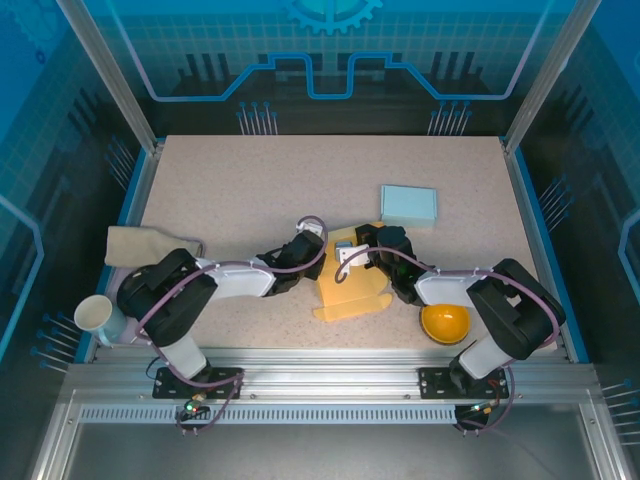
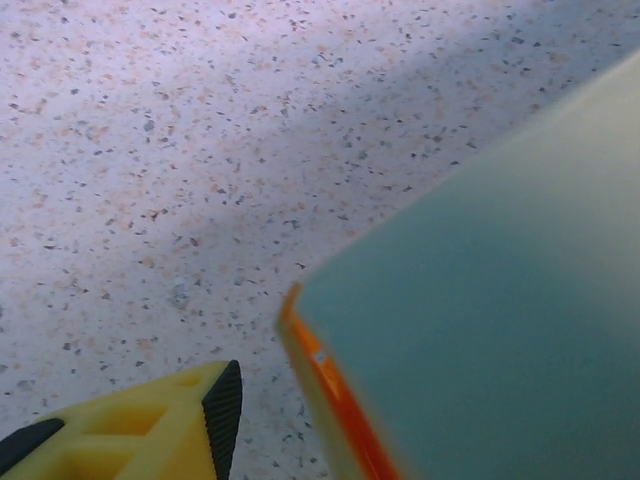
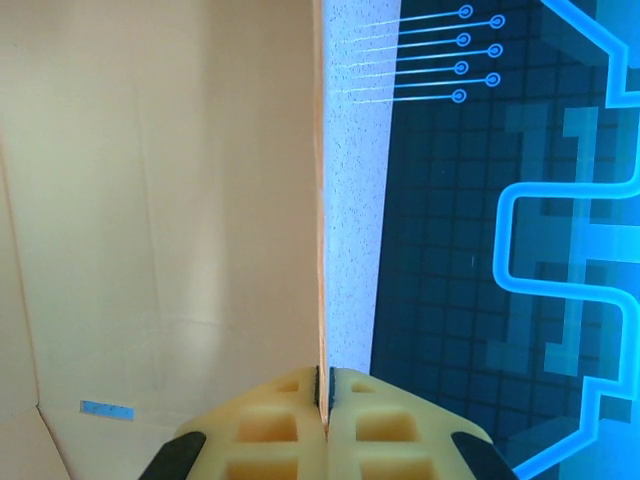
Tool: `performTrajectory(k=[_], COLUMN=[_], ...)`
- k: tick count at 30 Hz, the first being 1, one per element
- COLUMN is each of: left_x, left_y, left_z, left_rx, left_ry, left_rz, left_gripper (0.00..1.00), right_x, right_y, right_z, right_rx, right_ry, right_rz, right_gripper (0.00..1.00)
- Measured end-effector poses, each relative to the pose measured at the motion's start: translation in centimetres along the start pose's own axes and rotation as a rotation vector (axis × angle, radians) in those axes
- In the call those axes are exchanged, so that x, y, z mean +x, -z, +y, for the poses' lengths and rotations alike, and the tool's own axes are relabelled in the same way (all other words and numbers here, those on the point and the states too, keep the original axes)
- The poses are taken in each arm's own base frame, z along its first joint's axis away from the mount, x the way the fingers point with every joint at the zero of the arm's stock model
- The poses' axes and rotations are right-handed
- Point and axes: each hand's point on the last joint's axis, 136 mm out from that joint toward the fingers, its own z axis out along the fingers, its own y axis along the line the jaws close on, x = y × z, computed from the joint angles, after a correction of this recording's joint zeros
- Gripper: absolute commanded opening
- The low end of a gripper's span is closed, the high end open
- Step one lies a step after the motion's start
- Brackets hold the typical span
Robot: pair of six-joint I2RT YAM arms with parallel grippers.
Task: Fold the paper box
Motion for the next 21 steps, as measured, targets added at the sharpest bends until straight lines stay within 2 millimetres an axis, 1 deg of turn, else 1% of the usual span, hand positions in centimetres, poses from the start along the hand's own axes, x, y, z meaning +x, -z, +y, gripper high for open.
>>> performTrajectory(k=[5,9,12,15,21], left_x=[-0.6,-0.7,-0.7,-0.8,-0.8], left_y=[-0.2,-0.6,-0.8,-0.9,-1.2], left_z=[0.9,1.6,1.9,2.0,2.2], left_rx=[-0.072,-0.134,-0.167,-0.181,-0.2], left_ry=[-0.006,0.007,0.029,0.062,0.119], left_rz=[-0.009,0.0,0.01,0.022,0.045], left_gripper=[0.48,0.48,0.47,0.44,0.44], right_x=[0.0,0.0,0.0,0.0,0.0], right_y=[-0.1,-0.1,-0.1,-0.1,-0.1], right_z=[-0.2,-0.3,-0.3,-0.3,-0.4], right_rx=[0.001,0.003,0.001,0.0,0.001], right_ry=[-0.003,-0.003,-0.003,-0.003,-0.009], right_rz=[0.003,0.003,0.003,0.004,0.003], right_gripper=[0.0,0.0,0.0,0.0,0.0])
